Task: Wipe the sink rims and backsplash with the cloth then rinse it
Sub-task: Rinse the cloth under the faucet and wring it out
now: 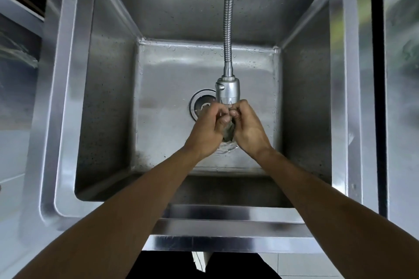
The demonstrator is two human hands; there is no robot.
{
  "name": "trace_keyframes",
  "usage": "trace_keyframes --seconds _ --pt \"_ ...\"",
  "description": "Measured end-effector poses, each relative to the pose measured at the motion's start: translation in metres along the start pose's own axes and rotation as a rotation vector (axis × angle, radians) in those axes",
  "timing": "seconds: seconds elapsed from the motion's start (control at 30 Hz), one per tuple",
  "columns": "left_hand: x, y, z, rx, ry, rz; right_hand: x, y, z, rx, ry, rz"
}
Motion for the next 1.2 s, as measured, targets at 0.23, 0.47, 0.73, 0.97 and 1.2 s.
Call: trace_keyframes --seconds 0.23,0.47,0.73,0.97,1.2 --pt "-0.004 -0.009 -0.004 0.044 -0.091 -0.046 0.001 0.003 0.001 -0.032 0.024 0.073" --pt "-0.002 -0.001 0.003 0.187 -0.336 0.134 0.003 0.03 -0.017 -0.212 0.228 0.156" --pt "0.003 -0.037 -0.031 0.486 -0.645 0.039 0.02 0.055 -0.02 -0.338 0.368 -0.091" --pt "0.016 -0.081 -0.029 0.349 -0.647 -0.214 0.03 0.039 -0.051 -0.083 0.164 -0.155" --pt "-0.009 -0.121 0.033 0.25 -0.286 -0.004 0.026 -0.003 -0.09 -0.241 0.012 -0.033"
Point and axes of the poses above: each hand's wrist, its own x-axis away from the middle knuckle, its own y-axis out of the palm, z = x × y, the point moved 4 cm from there along -x, towards the middle knuckle, and after that the axes turned 2 degrees about -z, right-handed, at the moved point
